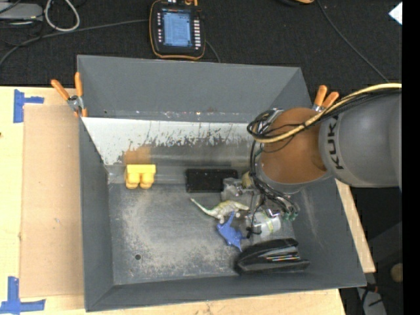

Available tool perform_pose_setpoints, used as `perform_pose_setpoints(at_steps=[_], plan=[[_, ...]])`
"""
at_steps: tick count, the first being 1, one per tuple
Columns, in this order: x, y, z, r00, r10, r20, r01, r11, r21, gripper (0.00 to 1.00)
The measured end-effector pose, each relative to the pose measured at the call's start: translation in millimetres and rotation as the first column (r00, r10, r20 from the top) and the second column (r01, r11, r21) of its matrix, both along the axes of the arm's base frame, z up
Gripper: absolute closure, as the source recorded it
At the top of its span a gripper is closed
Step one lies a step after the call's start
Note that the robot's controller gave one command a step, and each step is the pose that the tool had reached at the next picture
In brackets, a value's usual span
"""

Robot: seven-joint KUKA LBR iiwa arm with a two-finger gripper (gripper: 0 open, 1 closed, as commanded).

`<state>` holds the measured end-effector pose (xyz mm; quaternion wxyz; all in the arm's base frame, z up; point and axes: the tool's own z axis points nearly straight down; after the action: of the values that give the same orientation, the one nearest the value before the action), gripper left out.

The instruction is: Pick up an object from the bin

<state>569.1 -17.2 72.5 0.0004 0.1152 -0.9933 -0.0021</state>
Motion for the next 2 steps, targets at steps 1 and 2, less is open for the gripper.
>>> perform_pose_setpoints(at_steps=[1,2], plan=[[-3.4,9.1,0.8,1.0,-0.017,0.006,0.017,1.0,-0.005,0.0],[-27.5,-0.5,1.8,0.976,0.218,0.024,-0.218,0.976,-0.002,0.0]])
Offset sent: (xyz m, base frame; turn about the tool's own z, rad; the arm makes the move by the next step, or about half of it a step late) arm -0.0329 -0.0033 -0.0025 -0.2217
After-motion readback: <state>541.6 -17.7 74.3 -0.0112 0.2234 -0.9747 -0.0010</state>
